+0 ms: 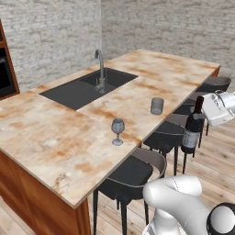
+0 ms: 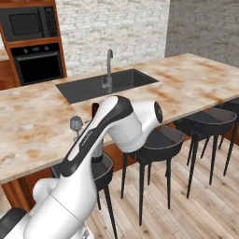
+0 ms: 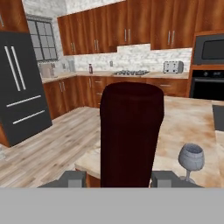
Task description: There is a wine glass and glass cup on the dining counter. Place the wine bottle next to the wine glass and the juice bottle next to the glass cup.
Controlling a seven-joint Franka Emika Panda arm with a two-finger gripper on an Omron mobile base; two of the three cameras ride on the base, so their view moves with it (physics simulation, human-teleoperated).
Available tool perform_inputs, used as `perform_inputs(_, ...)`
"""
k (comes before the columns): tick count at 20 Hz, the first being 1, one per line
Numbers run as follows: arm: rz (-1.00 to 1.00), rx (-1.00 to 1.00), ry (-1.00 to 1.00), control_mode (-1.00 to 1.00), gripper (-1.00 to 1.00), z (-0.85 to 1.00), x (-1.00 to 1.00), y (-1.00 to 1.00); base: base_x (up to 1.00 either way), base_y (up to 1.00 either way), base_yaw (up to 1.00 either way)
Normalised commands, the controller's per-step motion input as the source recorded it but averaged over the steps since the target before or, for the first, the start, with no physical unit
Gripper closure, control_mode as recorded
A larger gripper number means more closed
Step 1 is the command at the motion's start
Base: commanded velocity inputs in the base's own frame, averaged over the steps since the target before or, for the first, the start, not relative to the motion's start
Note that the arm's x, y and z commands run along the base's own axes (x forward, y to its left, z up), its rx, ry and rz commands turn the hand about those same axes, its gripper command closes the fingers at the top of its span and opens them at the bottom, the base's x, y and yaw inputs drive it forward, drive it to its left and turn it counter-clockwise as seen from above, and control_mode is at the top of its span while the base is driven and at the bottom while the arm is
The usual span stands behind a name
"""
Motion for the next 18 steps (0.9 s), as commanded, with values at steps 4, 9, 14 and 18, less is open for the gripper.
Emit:
perform_inputs(4,0.00,0.00,0.00,1.00,1.00,0.00,0.00,0.00,0.00,0.00,0.00)
perform_inputs(9,0.00,0.00,0.00,-1.00,1.00,0.00,0.00,0.00,0.00,0.00,0.00)
perform_inputs(14,0.00,0.01,0.00,-1.00,1.00,0.11,0.15,0.09,0.00,0.00,0.00)
perform_inputs(18,0.00,0.01,0.00,-1.00,1.00,0.05,0.42,0.28,0.00,0.00,0.00)
